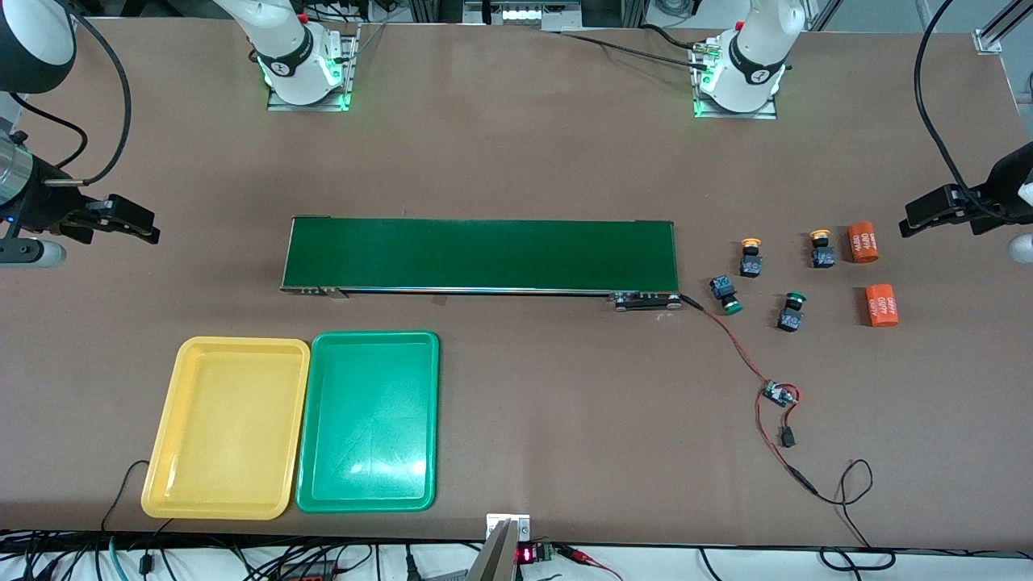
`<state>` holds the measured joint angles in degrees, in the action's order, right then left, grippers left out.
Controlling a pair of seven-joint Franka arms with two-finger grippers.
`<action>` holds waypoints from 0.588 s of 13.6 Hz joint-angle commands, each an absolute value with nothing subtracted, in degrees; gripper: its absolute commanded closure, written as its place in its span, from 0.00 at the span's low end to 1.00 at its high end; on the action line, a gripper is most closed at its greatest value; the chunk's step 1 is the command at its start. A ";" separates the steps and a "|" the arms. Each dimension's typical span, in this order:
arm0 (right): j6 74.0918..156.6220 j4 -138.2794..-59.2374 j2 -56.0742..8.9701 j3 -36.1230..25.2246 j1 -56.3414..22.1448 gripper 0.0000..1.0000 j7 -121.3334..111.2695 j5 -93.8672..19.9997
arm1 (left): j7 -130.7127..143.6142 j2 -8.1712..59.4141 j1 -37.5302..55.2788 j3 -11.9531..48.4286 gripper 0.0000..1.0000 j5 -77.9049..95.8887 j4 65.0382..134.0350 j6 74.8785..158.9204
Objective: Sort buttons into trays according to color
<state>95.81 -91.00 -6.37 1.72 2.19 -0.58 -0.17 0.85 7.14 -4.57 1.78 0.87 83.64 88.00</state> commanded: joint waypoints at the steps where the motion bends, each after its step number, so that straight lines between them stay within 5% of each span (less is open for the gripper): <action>1: 95.54 -90.26 -6.50 2.02 2.64 0.00 -1.14 0.44 | 2.10 4.58 -4.83 2.28 0.00 -0.18 86.82 88.77; 8: 95.54 -90.26 -6.50 2.02 2.72 0.00 -1.14 0.44 | 2.55 6.94 -4.75 2.29 0.00 0.70 86.04 89.21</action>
<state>95.81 -90.99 -6.37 1.71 2.21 -0.58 -0.17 2.69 7.08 -4.54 1.92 0.88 84.63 88.24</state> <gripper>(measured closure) 0.000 0.000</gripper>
